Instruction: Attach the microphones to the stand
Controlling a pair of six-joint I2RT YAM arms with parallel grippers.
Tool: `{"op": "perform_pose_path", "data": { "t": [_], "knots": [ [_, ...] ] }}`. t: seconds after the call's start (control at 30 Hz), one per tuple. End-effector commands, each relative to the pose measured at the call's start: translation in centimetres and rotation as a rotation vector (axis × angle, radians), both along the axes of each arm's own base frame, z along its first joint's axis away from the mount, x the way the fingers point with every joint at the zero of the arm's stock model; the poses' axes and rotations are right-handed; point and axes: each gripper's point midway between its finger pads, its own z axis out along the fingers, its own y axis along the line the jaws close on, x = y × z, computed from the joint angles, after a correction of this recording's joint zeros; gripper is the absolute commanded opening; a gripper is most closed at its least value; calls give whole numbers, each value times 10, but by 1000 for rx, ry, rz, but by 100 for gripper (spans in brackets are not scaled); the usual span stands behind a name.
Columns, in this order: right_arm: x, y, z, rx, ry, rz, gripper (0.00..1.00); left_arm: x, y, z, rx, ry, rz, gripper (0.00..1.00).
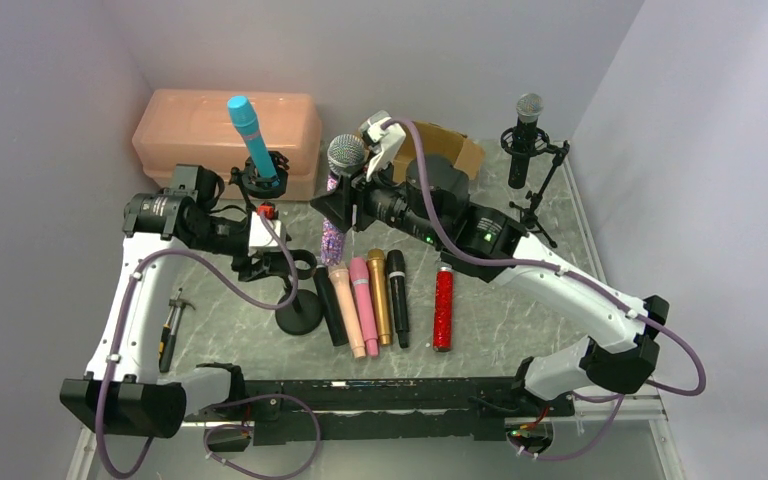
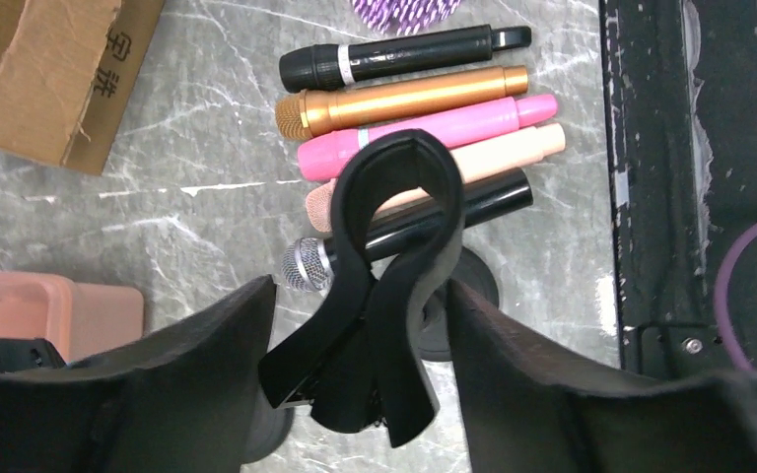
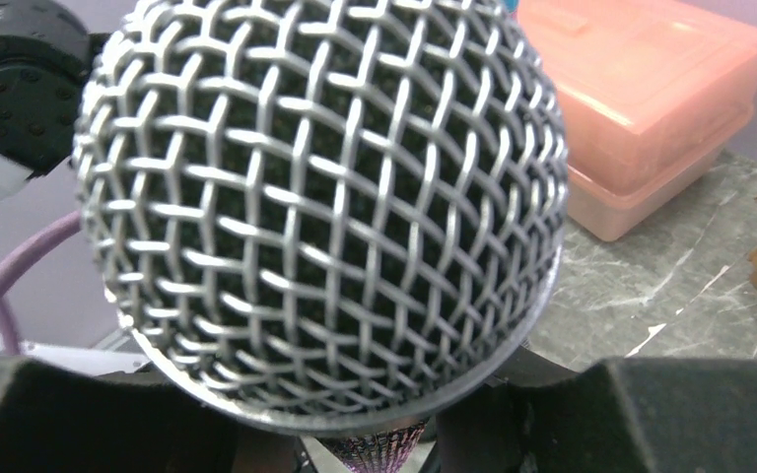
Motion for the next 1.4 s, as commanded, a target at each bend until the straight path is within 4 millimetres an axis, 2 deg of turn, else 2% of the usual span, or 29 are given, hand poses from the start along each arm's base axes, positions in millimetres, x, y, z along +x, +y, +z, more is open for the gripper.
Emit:
{"op": "perform_pose_path", "data": {
  "t": [0.0, 0.13, 0.3, 0.47, 0.53, 0.57, 0.67, 0.83, 0.97, 1.27, 1.37],
  "knots": [
    [16, -1, 46, 186, -101, -99, 5, -5, -6, 12, -66, 50, 67, 64],
    [19, -1, 44, 206, -129, -170, 3, -4, -3, 6, -80, 51, 167, 48],
    [19, 3, 39, 233, -137, -250, 1, 4, 5, 1, -118, 36, 338, 50],
    [15, 17, 34, 240, -142, -265, 0, 7, 9, 2, -154, 37, 438, 52],
    [16, 25, 32, 240, -138, -259, 0, 3, 9, 1, -155, 46, 436, 57],
    [16, 28, 33, 241, -137, -255, 0, 2, 9, 1, -153, 51, 436, 63],
    [20, 37, 28, 224, -127, -256, 0, -9, 7, 3, -138, 47, 387, 98],
    [23, 40, 17, 209, -116, -269, 0, -24, 3, 14, -132, -30, 283, 100],
    [24, 40, 15, 208, -114, -269, 0, -28, 1, 22, -126, -90, 215, 99],
    [19, 33, 11, 203, -113, -260, 0, -14, 8, 9, -53, -11, 182, 99],
    [16, 30, 7, 199, -112, -256, 0, -16, 9, 6, -49, 14, 162, 99]
  ]
}}
